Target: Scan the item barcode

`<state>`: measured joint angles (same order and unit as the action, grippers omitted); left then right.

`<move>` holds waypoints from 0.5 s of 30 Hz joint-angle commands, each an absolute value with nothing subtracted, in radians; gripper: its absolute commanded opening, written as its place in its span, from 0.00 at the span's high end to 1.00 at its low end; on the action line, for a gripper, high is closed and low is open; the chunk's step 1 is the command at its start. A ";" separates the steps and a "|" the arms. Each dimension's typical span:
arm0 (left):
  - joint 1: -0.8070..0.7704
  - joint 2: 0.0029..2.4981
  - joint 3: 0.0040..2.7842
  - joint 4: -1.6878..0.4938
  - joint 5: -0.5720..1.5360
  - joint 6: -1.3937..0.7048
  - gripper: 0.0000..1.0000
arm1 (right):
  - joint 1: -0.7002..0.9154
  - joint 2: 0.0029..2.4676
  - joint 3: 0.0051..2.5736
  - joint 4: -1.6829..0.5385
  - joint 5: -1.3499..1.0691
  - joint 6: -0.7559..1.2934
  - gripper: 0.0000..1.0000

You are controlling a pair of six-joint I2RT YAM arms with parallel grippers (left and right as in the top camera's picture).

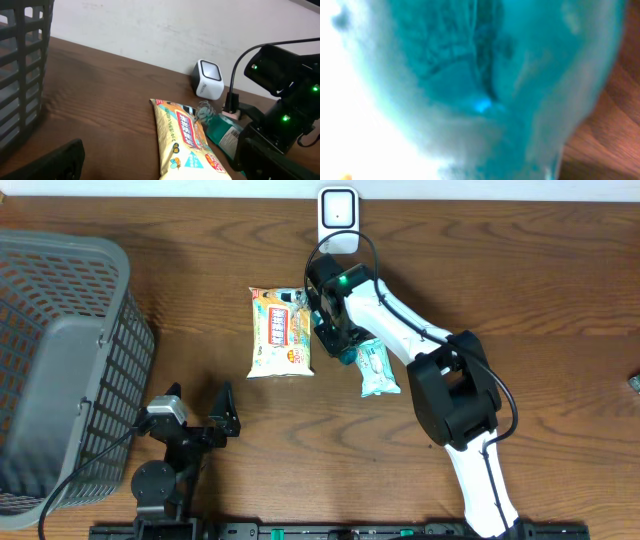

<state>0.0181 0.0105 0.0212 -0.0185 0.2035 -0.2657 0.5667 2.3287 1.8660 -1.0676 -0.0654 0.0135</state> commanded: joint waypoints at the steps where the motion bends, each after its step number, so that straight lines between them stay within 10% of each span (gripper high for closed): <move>1: 0.021 0.004 0.004 -0.049 0.216 -0.268 0.02 | 0.548 2.303 1.878 -1.088 -0.190 -0.089 0.99; 15: 0.021 0.004 0.004 -0.049 0.216 -0.268 0.02 | 0.434 2.146 1.879 -1.185 -0.639 -0.538 0.99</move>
<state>0.0181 0.0101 0.0212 -0.0181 0.2035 -0.2657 0.4637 2.1906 1.8652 -1.1831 -0.4877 -0.3904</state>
